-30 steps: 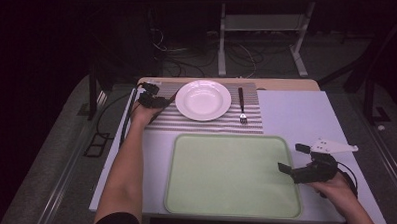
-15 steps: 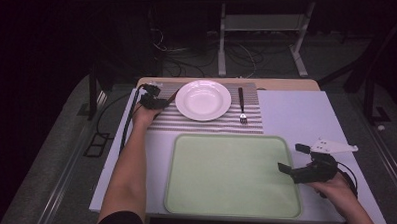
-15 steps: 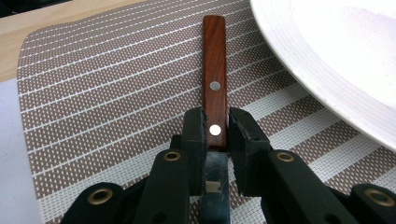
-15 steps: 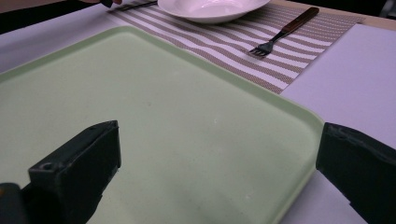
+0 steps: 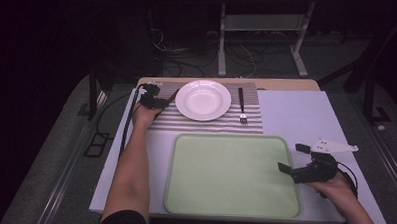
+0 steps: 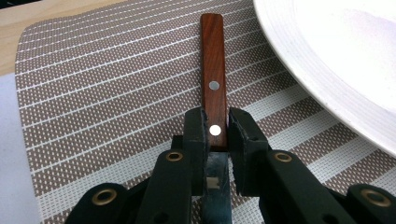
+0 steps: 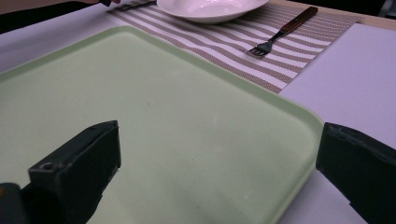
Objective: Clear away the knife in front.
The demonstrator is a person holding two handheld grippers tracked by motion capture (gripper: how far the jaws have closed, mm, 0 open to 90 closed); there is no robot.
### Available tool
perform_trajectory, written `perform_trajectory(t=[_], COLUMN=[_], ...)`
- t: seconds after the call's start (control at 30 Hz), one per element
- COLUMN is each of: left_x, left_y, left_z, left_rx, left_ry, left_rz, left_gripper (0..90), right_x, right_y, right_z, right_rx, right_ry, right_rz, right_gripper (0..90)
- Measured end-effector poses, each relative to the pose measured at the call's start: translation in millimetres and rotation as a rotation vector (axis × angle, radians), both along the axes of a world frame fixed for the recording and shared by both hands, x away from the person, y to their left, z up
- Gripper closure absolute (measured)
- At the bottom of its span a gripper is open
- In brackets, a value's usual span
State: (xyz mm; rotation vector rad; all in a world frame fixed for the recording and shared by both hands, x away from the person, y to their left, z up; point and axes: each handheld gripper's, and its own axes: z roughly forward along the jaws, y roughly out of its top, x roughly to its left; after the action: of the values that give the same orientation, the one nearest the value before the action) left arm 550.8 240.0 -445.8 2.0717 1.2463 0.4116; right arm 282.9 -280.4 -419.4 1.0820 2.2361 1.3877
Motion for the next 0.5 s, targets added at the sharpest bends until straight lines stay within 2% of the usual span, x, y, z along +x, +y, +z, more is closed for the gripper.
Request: perform_trajectory(t=[0.17,0.23,0.37,0.4,0.5], left_x=[-0.9,-1.6,-4.6,-5.8,-10.0], left_y=[2.3,4.2,7.2,8.0,11.2], left_z=[2.4,5.4,14.8,17.4,25.3], left_rx=[-0.001,-0.014,-0.021,-0.011,-0.009], left_ry=[0.003,0.003,-0.004,-0.005,0.005], left_rz=[0.009,0.012,0.011,0.009,0.004], left_gripper=[77.6,77.6,77.6,77.6,77.5], right_x=[-0.1,0.0,0.1,0.1,0.4], right_y=[-0.6,-0.5,-0.1,-0.1,0.1], right_z=[0.1,0.0,0.0,0.0,-0.2], right_rx=[0.001,0.002,0.002,0.002,0.001], right_ry=[-0.001,0.001,0.001,0.001,0.002], right_rz=[-0.002,-0.002,-0.002,-0.002,-0.002], right_gripper=[0.0,0.0,0.0,0.0,0.0])
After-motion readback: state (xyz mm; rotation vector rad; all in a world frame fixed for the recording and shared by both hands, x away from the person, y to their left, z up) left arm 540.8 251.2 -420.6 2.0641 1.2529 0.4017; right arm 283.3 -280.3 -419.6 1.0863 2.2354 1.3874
